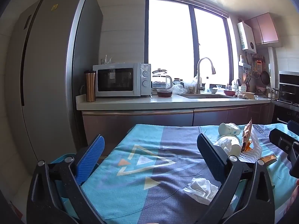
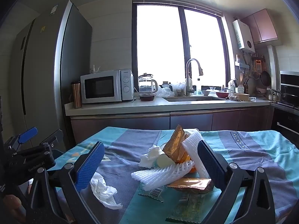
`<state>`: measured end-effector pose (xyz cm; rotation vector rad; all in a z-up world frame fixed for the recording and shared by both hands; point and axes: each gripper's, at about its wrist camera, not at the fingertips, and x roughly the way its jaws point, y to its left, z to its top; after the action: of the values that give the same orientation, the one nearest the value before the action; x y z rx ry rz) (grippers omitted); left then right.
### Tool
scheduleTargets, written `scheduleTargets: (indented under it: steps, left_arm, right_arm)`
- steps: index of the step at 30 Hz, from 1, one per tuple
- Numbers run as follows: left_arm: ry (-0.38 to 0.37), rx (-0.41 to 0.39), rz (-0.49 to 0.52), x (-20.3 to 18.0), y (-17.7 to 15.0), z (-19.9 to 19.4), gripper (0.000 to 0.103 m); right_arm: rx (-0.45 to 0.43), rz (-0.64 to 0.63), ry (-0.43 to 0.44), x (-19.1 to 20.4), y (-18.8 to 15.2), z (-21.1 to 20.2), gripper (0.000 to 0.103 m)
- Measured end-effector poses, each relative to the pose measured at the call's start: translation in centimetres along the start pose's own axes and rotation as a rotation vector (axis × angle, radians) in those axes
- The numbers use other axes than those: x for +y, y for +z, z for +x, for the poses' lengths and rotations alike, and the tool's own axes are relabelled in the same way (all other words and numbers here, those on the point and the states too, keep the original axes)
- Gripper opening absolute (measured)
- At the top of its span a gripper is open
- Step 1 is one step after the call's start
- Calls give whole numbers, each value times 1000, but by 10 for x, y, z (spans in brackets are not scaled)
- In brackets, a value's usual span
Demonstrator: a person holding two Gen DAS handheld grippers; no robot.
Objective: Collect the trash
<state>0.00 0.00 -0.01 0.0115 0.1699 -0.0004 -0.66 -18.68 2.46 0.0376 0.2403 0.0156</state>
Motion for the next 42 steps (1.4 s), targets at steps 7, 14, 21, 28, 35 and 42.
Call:
scheduleTargets:
  steps: [7,14,21,28,35,42]
  left_arm:
    - [-3,0,0,0,0,0,98]
    - [-1,-1,2,-1,0,0,98]
    - [-1,0,0,0,0,0,98]
    - [-1,0,1,0,0,0,98]
    - [-2,0,0,1,0,0,98]
    - [-4,3,4,-2,-8,7,98]
  right_arm:
    - [4,0,0,0,-2,2,96]
    - [4,1,3,0,-3,2,96]
    - [8,3,5,-1,-3,5,96]
    - [8,3,5,-1,-4,5,96]
    - [9,4,8,-1,-6,5,96]
    - [10,8,10,-1,-7,6,96]
